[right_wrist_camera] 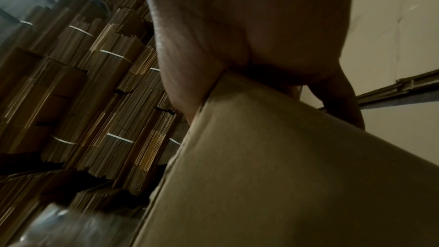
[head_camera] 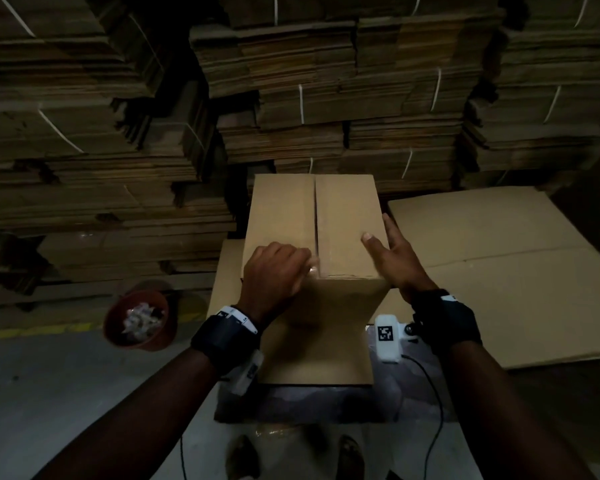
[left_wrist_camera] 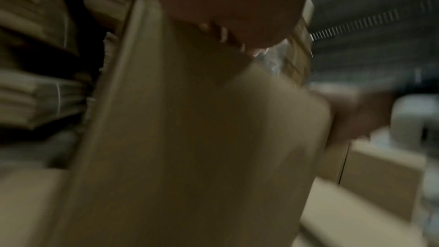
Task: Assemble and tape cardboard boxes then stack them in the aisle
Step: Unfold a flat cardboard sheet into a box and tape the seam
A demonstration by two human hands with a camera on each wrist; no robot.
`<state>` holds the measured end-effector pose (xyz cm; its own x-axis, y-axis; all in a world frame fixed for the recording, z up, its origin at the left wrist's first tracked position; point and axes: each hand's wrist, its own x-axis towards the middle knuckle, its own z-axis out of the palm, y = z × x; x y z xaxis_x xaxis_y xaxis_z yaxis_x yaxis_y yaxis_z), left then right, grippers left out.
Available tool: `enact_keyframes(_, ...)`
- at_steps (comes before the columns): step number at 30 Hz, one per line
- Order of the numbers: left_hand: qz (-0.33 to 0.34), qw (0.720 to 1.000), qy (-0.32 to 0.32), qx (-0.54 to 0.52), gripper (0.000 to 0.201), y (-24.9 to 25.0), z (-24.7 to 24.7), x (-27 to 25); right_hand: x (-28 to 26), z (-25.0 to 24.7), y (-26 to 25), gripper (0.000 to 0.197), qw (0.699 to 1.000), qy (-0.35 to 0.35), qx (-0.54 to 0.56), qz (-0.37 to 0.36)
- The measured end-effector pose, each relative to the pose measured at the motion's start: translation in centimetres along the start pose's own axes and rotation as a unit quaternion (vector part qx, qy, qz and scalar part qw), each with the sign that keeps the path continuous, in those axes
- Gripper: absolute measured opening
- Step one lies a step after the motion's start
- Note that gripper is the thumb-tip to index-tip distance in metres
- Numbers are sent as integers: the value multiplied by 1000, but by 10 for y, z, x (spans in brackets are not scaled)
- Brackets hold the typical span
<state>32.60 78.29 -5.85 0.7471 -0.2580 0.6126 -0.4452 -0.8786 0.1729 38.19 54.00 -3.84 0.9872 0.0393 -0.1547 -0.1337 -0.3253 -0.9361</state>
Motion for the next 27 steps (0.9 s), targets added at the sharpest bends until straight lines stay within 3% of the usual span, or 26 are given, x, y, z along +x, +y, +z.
enact_keyframes(4,-172,972,-87,-132,55,11,-21,31,3,0,2,86,1000,-4,-6,5)
enact_keyframes(7,-274,893,-148,-326,58,7,-27,52,0,0,-2,77,1000,-3,3,-1)
enact_keyframes(9,-294,840,-174,-422,52,1,-24,61,-2,0,-3,71,1000,-4,12,-5)
enact_keyframes(10,-283,839,-186,-425,52,-2,-22,64,-2,0,-3,71,1000,-4,17,-5)
enact_keyframes(14,-230,903,-202,-303,84,-11,-9,77,-3,1,-4,67,1000,-4,27,-7)
enact_keyframes(16,-198,931,-210,-225,76,-16,-3,83,-5,1,-7,66,1000,-2,28,-14)
enact_keyframes(19,-152,952,-224,-142,30,-26,5,93,-6,1,-7,66,1000,-2,24,-16)
enact_keyframes(20,-140,958,-223,-112,25,-27,6,95,-6,1,-6,67,1000,-2,21,-15)
enact_keyframes(24,-150,965,-214,-20,29,-24,7,110,-6,0,-7,59,999,0,25,-27)
enact_keyframes(27,-179,966,-187,-21,35,-25,9,124,-4,0,-5,49,999,2,29,-41)
